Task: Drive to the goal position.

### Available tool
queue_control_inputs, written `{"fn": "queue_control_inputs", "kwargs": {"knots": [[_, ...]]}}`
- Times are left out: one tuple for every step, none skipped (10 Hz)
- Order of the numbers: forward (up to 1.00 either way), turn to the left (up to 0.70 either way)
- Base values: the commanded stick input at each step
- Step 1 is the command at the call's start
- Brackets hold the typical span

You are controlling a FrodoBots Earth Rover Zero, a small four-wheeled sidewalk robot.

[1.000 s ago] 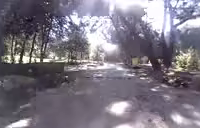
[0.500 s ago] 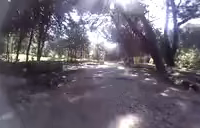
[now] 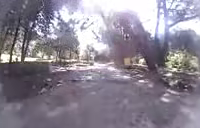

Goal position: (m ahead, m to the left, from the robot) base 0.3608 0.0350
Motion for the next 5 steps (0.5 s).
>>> {"fn": "queue_control_inputs", "kwargs": {"knots": [[0.85, 0.0], [0.85, 0.0], [0.85, 0.0], [0.85, 0.0], [0.85, 0.0]]}}
